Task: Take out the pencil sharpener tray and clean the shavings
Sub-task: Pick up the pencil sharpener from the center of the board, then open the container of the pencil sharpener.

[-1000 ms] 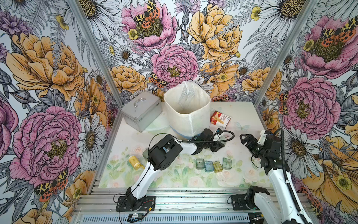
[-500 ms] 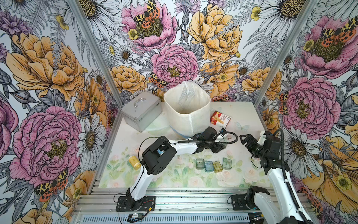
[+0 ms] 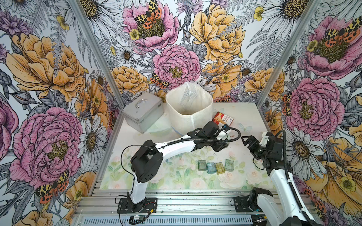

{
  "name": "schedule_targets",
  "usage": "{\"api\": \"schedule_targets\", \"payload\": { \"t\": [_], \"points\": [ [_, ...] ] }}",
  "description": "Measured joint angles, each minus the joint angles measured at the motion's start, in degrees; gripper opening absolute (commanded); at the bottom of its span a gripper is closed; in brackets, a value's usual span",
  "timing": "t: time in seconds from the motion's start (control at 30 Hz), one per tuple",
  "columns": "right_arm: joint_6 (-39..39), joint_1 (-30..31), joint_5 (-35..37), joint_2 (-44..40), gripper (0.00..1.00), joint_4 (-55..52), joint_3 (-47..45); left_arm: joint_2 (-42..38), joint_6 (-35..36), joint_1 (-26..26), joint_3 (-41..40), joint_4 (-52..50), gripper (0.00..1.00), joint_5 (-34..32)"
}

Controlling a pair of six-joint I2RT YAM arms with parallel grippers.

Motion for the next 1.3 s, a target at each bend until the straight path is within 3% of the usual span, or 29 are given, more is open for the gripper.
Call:
{"api": "schedule_targets", "payload": {
  "t": [0.27, 0.57, 0.77, 0.9, 1.13, 1.3],
  "points": [
    [1.88, 0.00, -2.58, -3.93, 0.93, 0.24, -1.60, -16.41, -0.87, -0.68, -7.76, -2.62, 0.00, 0.74],
    [2.45, 0.94, -5.38, -3.87, 0.92, -1.95, -2.60, -27.17, -2.36, -1.55, -15.78, -7.87, 0.00, 0.22],
    [1.57, 8.66, -5.40, -2.03, 0.95, -4.31, -0.13, -37.18, -2.19, -0.85, -21.20, -10.51, 0.00, -2.05],
    [0.22, 13.84, -4.57, -0.81, 0.95, -3.98, 2.80, -40.98, -2.14, 2.91, -22.95, -10.80, 0.00, -1.29],
    [-4.42, 21.55, -6.82, 5.55, 0.94, -2.45, 7.72, -41.27, -1.68, 13.22, -23.17, -11.13, 0.00, 9.86],
    [-10.08, 24.68, -11.23, 5.51, 0.94, 0.52, 9.35, -41.27, 2.40, 15.98, -23.58, -12.52, 0.00, 20.48]
  ]
}}
